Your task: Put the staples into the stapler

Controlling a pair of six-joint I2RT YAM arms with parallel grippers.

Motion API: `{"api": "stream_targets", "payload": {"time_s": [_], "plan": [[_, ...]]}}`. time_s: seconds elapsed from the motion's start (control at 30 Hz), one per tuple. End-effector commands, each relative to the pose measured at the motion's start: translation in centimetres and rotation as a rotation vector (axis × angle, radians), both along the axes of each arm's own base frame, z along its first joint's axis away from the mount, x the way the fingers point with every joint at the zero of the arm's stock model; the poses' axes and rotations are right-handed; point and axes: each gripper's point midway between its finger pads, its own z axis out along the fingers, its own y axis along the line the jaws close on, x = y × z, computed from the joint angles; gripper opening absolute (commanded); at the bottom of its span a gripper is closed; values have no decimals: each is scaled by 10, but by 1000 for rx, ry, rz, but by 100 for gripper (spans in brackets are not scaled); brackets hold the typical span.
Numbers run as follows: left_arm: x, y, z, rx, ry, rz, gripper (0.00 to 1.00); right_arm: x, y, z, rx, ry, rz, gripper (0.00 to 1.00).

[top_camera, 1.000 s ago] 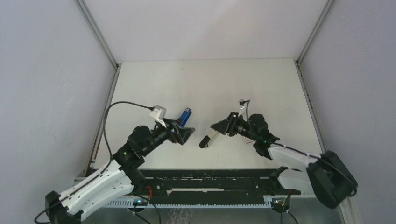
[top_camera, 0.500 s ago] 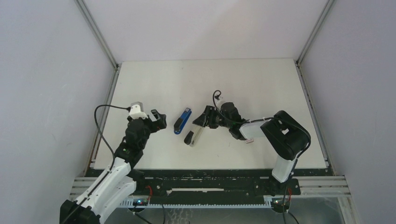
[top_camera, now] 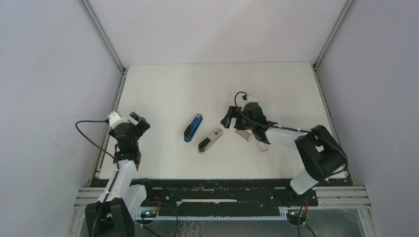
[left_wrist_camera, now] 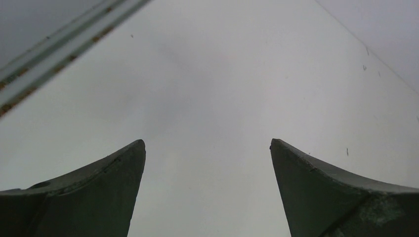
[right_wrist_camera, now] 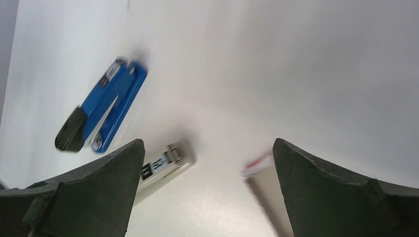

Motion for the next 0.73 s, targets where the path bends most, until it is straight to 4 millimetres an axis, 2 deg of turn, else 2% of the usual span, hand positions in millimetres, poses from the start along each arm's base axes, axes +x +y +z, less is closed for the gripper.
{"api": "stream_targets", "payload": {"time_s": [0.0, 0.1, 0.2, 0.3, 0.37, 0.5, 0.63, 0.7], "plan": [[-2, 25, 28, 99, -125, 77, 100, 9, -70, 41, -92, -144, -78, 100], [-14, 37, 33, 212, -175, 124, 100, 4, -116, 73, -108, -273, -114, 100], [-24, 51, 29, 244, -231, 221, 100, -6, -155, 85, -198, -401, -179, 100], [-21, 52, 31, 242, -281, 228, 100, -12, -195, 79, -300, -509, -322, 100], [-16, 50, 29, 257, -273, 211, 100, -16, -215, 68, -327, -529, -384, 100], [-9, 45, 29, 309, -236, 224, 100, -16, -237, 60, -332, -584, -450, 100], [-5, 39, 27, 370, -207, 239, 100, -10, -246, 52, -359, -580, -476, 100], [-7, 42, 27, 379, -187, 295, 100, -6, -249, 53, -357, -577, -488, 100]]}}
